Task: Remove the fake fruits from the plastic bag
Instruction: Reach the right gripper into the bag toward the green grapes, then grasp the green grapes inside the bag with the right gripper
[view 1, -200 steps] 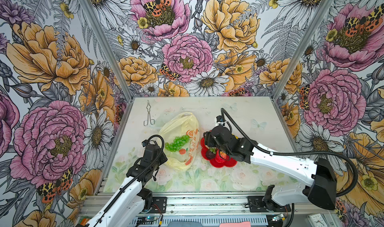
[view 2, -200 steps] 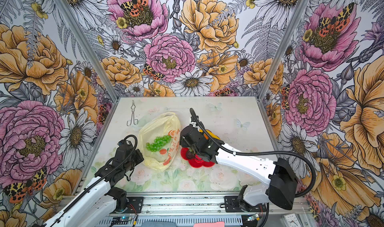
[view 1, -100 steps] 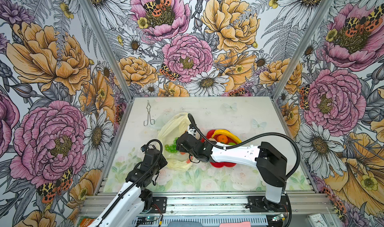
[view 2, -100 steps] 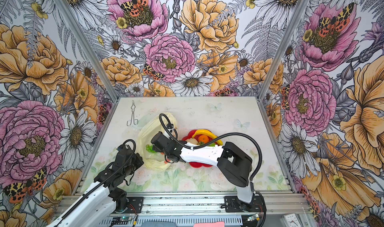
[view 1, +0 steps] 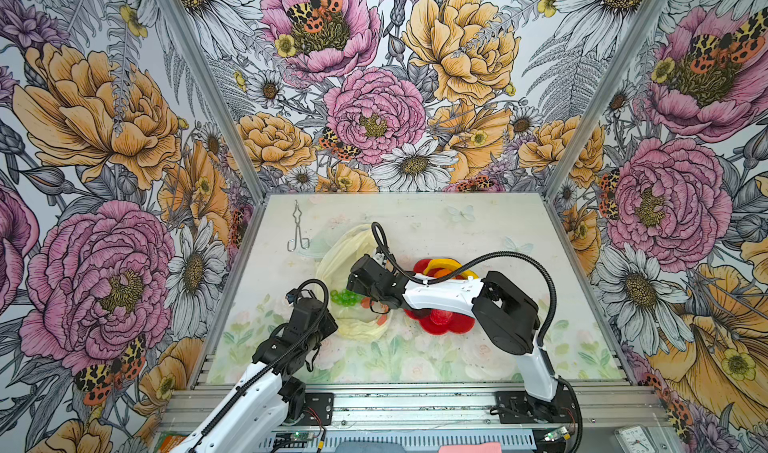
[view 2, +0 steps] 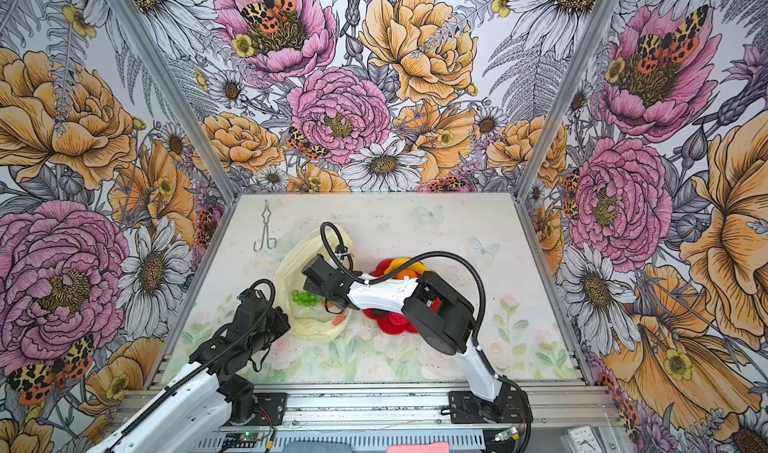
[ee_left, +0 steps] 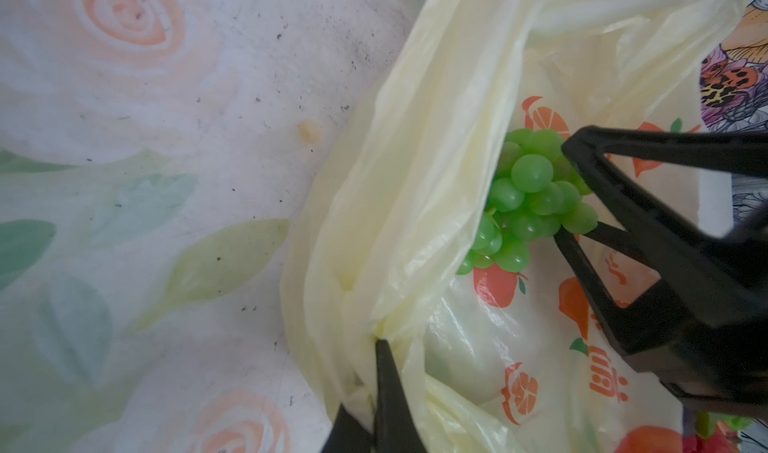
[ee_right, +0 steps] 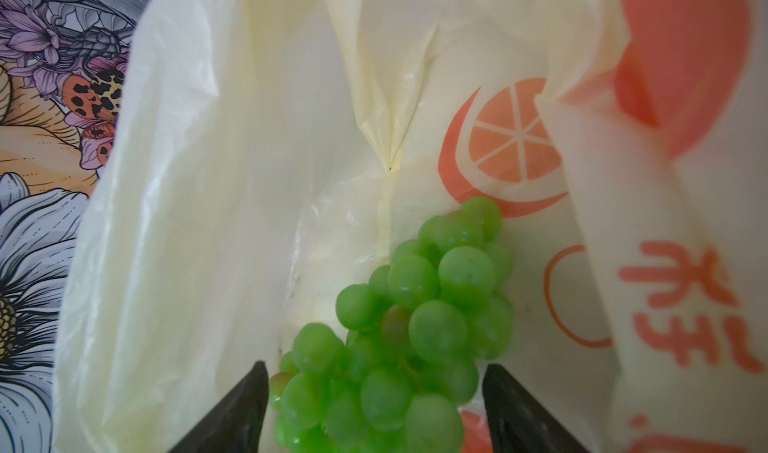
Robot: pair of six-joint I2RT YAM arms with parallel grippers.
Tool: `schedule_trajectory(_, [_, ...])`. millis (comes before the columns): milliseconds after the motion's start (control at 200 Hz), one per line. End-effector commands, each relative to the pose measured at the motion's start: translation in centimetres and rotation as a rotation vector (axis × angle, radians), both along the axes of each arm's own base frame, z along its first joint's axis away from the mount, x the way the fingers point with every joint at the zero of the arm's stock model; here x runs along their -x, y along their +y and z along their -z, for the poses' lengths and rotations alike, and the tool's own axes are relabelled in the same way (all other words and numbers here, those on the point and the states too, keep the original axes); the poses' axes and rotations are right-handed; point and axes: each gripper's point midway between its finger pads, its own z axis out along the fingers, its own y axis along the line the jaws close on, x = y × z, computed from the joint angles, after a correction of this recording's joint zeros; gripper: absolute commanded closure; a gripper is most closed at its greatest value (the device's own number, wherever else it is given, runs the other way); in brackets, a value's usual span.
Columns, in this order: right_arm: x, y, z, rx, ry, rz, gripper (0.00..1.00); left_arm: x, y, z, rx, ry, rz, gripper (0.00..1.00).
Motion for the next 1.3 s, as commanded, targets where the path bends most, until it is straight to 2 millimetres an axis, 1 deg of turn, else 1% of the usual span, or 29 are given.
schedule_trajectory(0, [-0.1, 1.0, 0.2, -0.025, 0.019, 0.000, 0.09, 0.4, 0.0, 0.6, 0.006, 0.006, -0.002, 1.00])
schedule_trajectory(80, [-0.1, 0.8, 1.1, -0.028, 0.050, 0.015, 0.04, 0.4, 0.0, 0.6, 0.007, 0.004, -0.002, 1.00])
schedule_trajectory(175, [-0.5, 1.0, 1.5, -0.040, 0.066, 0.014, 0.02, 0.5, 0.0, 0.6, 0.005, 0.003, -0.001, 1.00])
schedule_trajectory(290, [-1.0, 1.6, 1.7, -0.052, 0.075, 0.003, 0.02, 0.4, 0.0, 0.6, 0.005, 0.001, -0.003, 1.00])
schedule_trajectory(370, [-1.2, 1.6, 2.0, -0.045, 0.076, 0.009, 0.02, 0.4, 0.0, 0.6, 0.004, 0.002, -0.001, 1.00])
schedule_trajectory(445, [-1.3, 1.5, 2.7, -0.032, 0.089, 0.013, 0.03, 0.4, 0.0, 0.5, 0.007, -0.001, 0.001, 1.00])
schedule_trajectory(596, [-1.5, 1.3, 4.0, -0.030, 0.121, 0.019, 0.06, 0.4, -0.2, 0.2, 0.027, -0.014, -0.003, 1.00])
schedule_trajectory(696, [-1.7, 1.3, 4.6, -0.026, 0.127, 0.021, 0.11, 0.3, -0.4, -0.7, 0.053, -0.056, -0.001, 1.00])
schedule_trajectory(781, [-1.9, 1.4, 5.0, -0.028, 0.133, 0.022, 0.17, 0.2, -0.4, -1.0, 0.058, -0.068, 0.003, 1.00])
schedule_trajectory(941, [-2.5, 1.5, 5.4, -0.030, 0.137, 0.022, 0.29, 0.4, -0.8, -0.5, 0.051, -0.045, 0.021, 1.00])
schedule_trajectory(1036, [-2.8, 1.7, 5.1, -0.041, 0.130, 0.018, 0.36, 0.4, -0.8, -0.5, 0.049, -0.045, 0.026, 1.00])
schedule_trajectory(1081, [-2.9, 1.9, 4.7, -0.056, 0.125, 0.010, 0.41, 0.5, -0.9, -0.4, 0.048, -0.045, 0.028, 1.00])
schedule_trajectory(1241, [-3.2, 3.3, 2.7, -0.144, 0.091, -0.039, 0.57, 0.3, -0.8, -0.3, 0.041, -0.043, 0.026, 1.00])
schedule_trajectory(1296, [-3.3, 3.7, 2.1, -0.196, 0.085, -0.059, 0.64, 0.3, -0.8, -0.2, 0.034, -0.037, 0.029, 1.00])
